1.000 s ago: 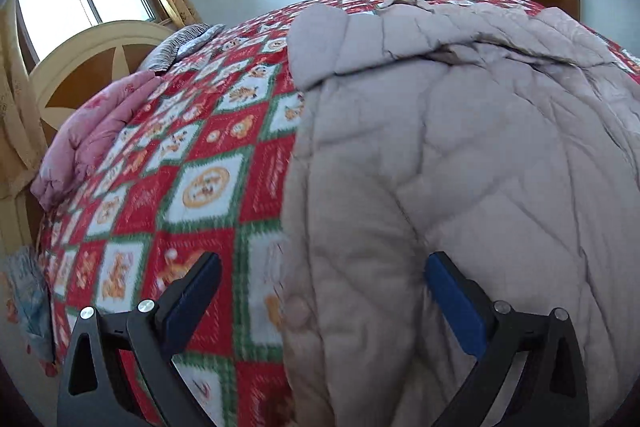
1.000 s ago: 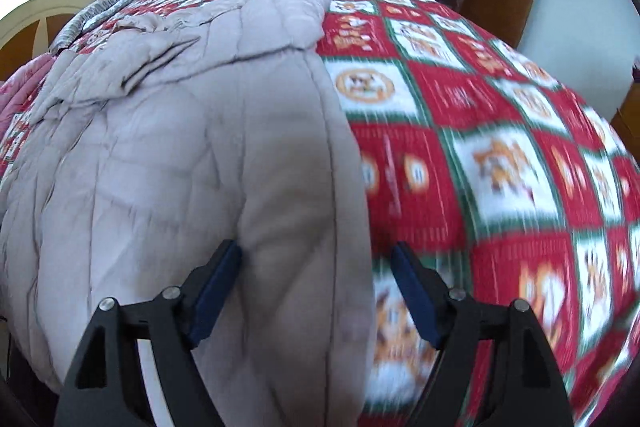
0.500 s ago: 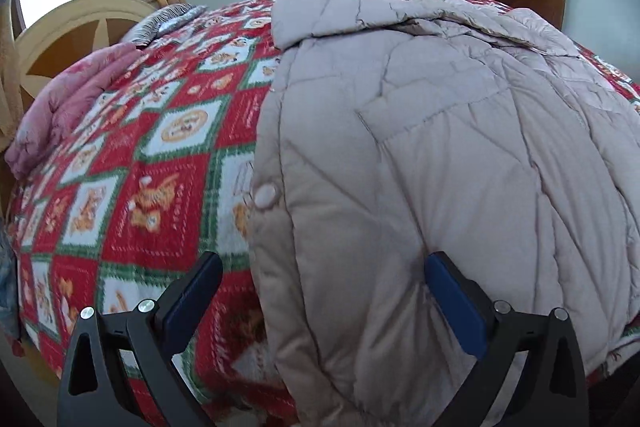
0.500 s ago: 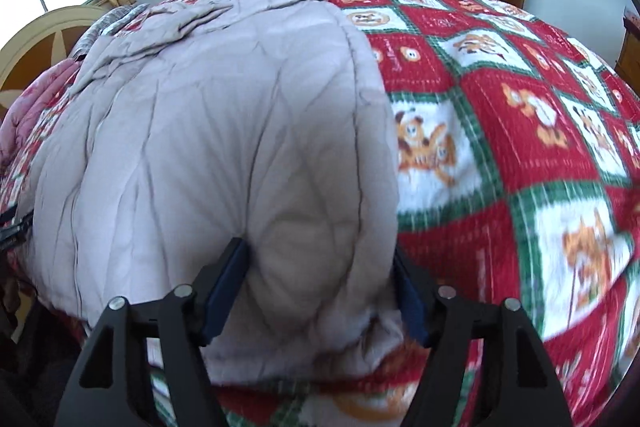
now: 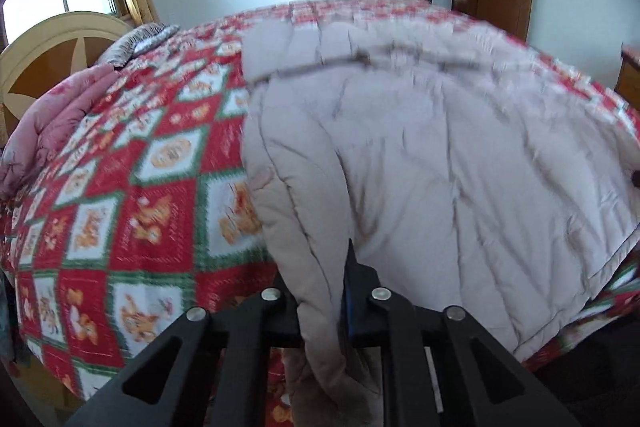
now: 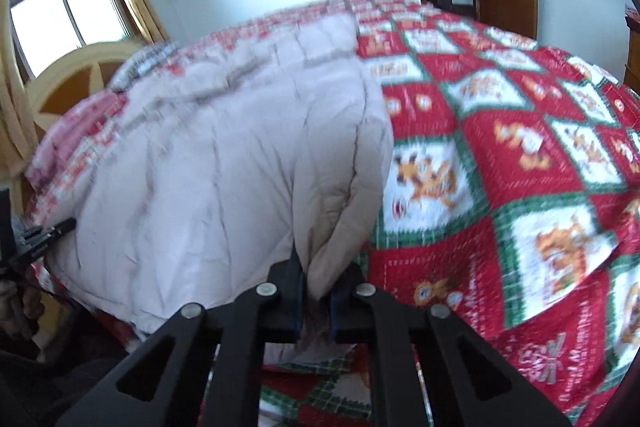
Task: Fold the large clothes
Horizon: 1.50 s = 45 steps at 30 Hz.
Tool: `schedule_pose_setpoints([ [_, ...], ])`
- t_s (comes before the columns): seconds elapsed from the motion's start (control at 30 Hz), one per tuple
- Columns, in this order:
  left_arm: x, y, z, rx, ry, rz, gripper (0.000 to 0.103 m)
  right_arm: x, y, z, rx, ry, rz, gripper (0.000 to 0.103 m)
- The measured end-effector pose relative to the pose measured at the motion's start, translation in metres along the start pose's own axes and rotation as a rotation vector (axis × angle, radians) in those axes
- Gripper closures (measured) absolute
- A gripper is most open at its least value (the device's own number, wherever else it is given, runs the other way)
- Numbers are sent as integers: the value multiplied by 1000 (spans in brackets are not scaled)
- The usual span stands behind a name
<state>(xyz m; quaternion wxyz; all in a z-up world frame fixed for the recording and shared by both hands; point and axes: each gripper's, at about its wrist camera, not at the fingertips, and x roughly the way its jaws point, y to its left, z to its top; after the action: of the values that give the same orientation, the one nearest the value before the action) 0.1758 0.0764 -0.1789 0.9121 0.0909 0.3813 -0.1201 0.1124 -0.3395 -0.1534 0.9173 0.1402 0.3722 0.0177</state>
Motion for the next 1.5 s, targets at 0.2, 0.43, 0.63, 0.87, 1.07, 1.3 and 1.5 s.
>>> schedule_pose_setpoints([
  [0.2,-62,14,33,-45,-133,-65,94,-50,11,24,9,-139,54,93],
  [0.43,-109,25,60,-26,-263,-72,94,-95,20,53,2,-285,99,93],
  [0.63,-67,40,108,-21,-351,33,90,-57,23,112,36,-333,103,94],
  [0.87,-1,59,183,-142,-289,-3,87,1,34,186,70,-374,41,93],
  [1.07,59,81,234,-176,-212,1,83,53,22,239,92,-369,-42,94],
  [1.3,110,104,276,-320,-152,-126,81,115,12,268,127,-322,-117,94],
  [1.5,123,97,292,-288,-175,-104,77,157,10,288,124,-295,-170,94],
])
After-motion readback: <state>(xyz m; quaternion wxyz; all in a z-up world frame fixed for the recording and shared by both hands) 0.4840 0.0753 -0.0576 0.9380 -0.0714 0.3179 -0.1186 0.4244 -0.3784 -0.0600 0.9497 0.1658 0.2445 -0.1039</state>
